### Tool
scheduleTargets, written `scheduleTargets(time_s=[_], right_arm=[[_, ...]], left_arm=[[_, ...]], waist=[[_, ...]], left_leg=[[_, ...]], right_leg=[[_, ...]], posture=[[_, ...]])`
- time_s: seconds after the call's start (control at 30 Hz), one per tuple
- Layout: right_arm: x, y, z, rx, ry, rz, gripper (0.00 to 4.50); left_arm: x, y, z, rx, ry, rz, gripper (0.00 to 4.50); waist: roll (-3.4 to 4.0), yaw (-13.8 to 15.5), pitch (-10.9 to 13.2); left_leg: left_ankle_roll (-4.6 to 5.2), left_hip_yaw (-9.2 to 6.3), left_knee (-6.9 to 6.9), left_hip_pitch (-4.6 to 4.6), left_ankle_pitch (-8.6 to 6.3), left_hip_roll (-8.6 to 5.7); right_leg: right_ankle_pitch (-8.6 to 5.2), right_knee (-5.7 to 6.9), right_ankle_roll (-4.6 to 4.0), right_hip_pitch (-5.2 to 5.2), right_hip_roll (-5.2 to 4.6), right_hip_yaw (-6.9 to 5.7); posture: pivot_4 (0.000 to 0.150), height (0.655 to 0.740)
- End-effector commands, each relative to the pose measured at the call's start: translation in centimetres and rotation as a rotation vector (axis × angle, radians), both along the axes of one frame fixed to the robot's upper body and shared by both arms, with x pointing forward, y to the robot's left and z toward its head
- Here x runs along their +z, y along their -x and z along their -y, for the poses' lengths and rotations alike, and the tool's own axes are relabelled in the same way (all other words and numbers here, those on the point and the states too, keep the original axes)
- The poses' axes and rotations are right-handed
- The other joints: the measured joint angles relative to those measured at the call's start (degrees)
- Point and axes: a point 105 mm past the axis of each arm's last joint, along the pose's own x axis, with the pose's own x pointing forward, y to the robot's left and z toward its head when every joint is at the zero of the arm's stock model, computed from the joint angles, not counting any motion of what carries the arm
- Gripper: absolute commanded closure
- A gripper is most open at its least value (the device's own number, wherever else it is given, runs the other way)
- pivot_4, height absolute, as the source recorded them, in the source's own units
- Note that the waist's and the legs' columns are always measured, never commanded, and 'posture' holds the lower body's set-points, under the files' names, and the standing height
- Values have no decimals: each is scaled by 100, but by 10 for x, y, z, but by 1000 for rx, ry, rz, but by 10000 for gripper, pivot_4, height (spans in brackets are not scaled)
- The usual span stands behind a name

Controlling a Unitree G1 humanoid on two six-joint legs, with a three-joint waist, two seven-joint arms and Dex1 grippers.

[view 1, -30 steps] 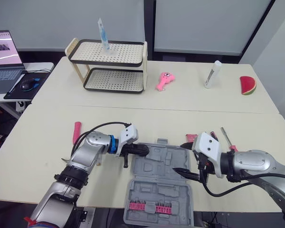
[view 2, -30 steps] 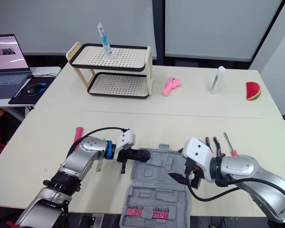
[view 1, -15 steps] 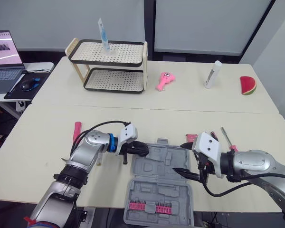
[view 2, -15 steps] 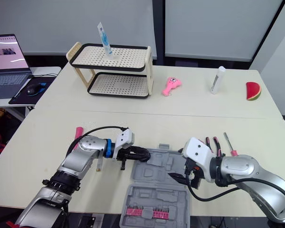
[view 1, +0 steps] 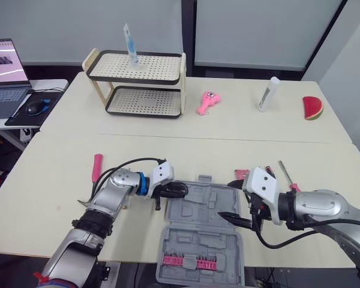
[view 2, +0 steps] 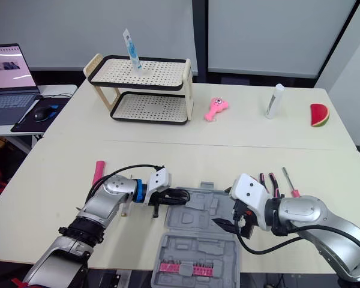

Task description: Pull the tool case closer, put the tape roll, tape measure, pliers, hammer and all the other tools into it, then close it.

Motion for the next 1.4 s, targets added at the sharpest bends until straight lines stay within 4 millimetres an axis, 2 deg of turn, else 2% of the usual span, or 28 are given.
scheduleTargets(time_s=[0.03, 0.23, 0.33, 0.37, 0.47, 0.57, 0.63, 0.7, 0.77, 0.8, 0.87, 0.93, 1.03, 1.23, 1.33, 1.4], right_arm=[[10, 4, -4, 19, -20, 49, 0], [20, -1, -4, 4, -65, 99, 0], [29, -5, 0, -21, -96, 142, 0], [32, -6, 5, -45, -102, 161, 0], [37, -7, 37, -168, -93, 192, 0], [33, -4, 70, -292, -55, 192, 0], [27, 2, 95, -365, -11, 184, 0], [18, 10, 130, -476, 26, 171, 0], [11, 17, 149, -522, 52, 164, 0], [8, 21, 157, -543, 56, 157, 0], [-4, 33, 174, -568, 88, 128, 0], [-11, 41, 183, -578, 103, 111, 0], [-19, 47, 192, -587, 112, 94, 0], [-22, 47, 197, -582, 120, 95, 0], [-21, 45, 198, -572, 125, 98, 0], [-20, 45, 189, -537, 122, 99, 0]], left_arm=[[12, 4, -10, 8, 18, -12, 36572], [53, 7, -27, 37, 65, 33, 36572], [75, 9, -47, 97, 79, 50, 36572], [80, 10, -59, 137, 77, 53, 36572], [88, 14, -110, 321, 60, 59, 30664], [86, 19, -150, 495, 65, 67, 21462], [81, 30, -175, 600, 62, 59, 14883], [70, 49, -212, 762, 53, 29, 8894], [63, 62, -231, 857, 52, 8, 1930], [60, 68, -237, 886, 44, 0, 217], [49, 88, -258, 980, 28, -35, 217], [42, 101, -269, 1040, 19, -56, 217], [32, 115, -276, 1089, 10, -76, 217], [28, 124, -279, 1125, 6, -79, 217], [30, 127, -276, 1102, -9, -70, 217], [35, 127, -263, 1018, -21, -62, 217]], waist=[[0, -10, 0], [0, -2, 0], [0, -2, 0], [0, -3, 1], [0, -7, 0], [1, 1, 0], [0, 9, -2], [-3, 5, -5], [-15, -1, -12], [-20, -3, -15], [-23, -4, -19], [-24, -4, -27], [-29, -5, -31], [-29, -4, -33], [-30, -4, -34], [-30, -4, -34]], left_leg=[[0, 0, 0, 0, 0, 0], [0, -1, -1, -4, 0, 2], [0, 0, 0, -6, 0, 2], [0, 0, 0, -6, 0, 2], [1, 0, -3, -5, -1, 3], [2, 3, -4, -6, -2, 3], [1, 6, -3, 0, -2, 3], [1, 9, -3, 10, -2, 3], [1, 12, -2, 17, -2, 4], [1, 13, -2, 18, -2, 5], [0, 14, -3, 21, -2, 6], [0, 18, -4, 27, -2, 7], [-1, 19, -6, 29, -2, 8], [-2, 24, -8, 32, -2, 8], [-2, 24, -10, 32, -3, 9], [-3, 25, -11, 32, -3, 9]], right_leg=[[0, 0, 0, 0, 0, 0], [0, 2, 0, -5, 1, -1], [0, 1, 1, -5, -1, -1], [0, 1, 0, -5, -1, 0], [0, 1, -1, -7, -1, 0], [-9, 9, -8, -12, -4, -2], [-10, 11, -6, -4, -5, -2], [-9, 12, -5, 6, -7, -2], [-8, 13, -6, 10, -7, 0], [-9, 13, -6, 10, -7, 1], [-9, 12, -6, 11, -6, 1], [-9, 10, -5, 16, -7, 5], [-10, 6, -6, 18, -7, 5], [-10, 2, -6, 23, -8, 8], [-10, -4, -7, 24, -8, 8], [-11, -7, -7, 25, -9, 8]], posture=[[1500, 7350], [1500, 7350], [1500, 7350], [1500, 7350], [1500, 7350], [1500, 7350], [1500, 7350], [1500, 7350], [1500, 7350], [1500, 7350], [1500, 7350], [1500, 7350], [1500, 7350], [1500, 7350], [1500, 7350], [1500, 7350]])
